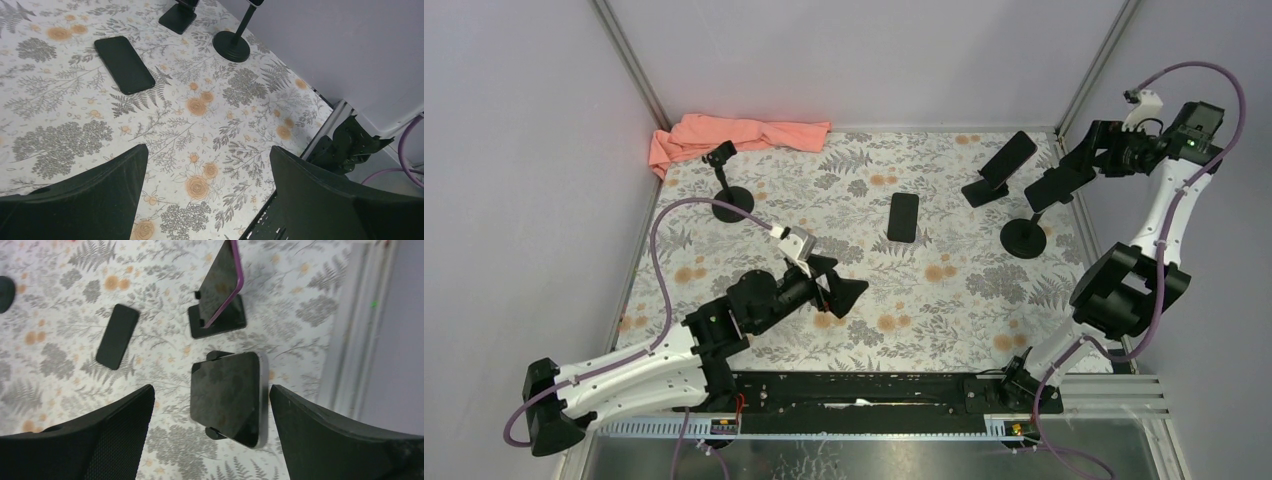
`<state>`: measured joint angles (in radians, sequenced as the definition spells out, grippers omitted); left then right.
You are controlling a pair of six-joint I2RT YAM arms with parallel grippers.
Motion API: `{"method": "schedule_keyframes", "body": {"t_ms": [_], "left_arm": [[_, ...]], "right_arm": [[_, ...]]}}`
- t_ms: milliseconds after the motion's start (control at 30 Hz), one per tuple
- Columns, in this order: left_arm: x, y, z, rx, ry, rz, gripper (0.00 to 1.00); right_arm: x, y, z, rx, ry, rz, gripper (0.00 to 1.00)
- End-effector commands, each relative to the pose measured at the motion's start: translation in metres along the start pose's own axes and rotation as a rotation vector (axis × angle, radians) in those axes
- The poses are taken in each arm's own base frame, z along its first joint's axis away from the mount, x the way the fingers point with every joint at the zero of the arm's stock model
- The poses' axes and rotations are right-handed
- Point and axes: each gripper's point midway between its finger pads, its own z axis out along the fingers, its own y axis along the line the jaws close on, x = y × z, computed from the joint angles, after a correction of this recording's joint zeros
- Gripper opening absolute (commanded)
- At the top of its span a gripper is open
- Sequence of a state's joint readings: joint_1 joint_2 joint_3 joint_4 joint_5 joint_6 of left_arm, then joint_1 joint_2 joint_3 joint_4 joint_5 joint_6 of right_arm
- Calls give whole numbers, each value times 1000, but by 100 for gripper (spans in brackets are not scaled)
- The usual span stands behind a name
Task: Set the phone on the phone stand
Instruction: Move the phone stand with the phone to the center of the board.
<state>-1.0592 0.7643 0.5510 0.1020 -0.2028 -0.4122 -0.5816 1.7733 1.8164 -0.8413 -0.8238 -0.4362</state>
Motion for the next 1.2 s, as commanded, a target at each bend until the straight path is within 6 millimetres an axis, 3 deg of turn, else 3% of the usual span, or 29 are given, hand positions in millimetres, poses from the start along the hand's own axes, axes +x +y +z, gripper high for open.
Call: {"method": "schedule_keyframes", "body": {"t_ms": [0, 167, 300, 433, 500, 600, 700, 767, 967, 1033, 1167], "left_arm": [[-12, 9, 0, -62, 10, 72, 99], [-29, 21, 2, -113, 4, 118, 99], [-47, 43, 6, -172, -6, 121, 99], [-71, 70, 9, -226, -35, 112, 99], [-82, 85, 10, -244, -47, 95, 99], [-99, 114, 8, -308, -71, 77, 99], [-114, 148, 2, -369, -106, 49, 99], [-127, 177, -7, -424, -149, 30, 99], [-149, 249, -33, -610, -211, 14, 99], [-154, 266, -40, -651, -229, 42, 99], [-157, 292, -47, -709, -245, 160, 99]], "right_arm": [[-38, 8, -35, 107, -66, -153, 94], [-58, 32, -58, 106, -130, -244, 98], [-67, 72, -78, 33, -202, -309, 98], [-55, 123, -88, -130, -254, -337, 99], [-43, 155, -93, -226, -278, -364, 100], [-13, 198, -86, -363, -264, -390, 100], [27, 246, -76, -504, -224, -425, 100], [53, 265, -67, -590, -200, -421, 100], [128, 288, -32, -719, -79, -383, 99], [144, 288, -23, -748, -59, -362, 99], [156, 286, -15, -771, -56, -350, 100]]}}
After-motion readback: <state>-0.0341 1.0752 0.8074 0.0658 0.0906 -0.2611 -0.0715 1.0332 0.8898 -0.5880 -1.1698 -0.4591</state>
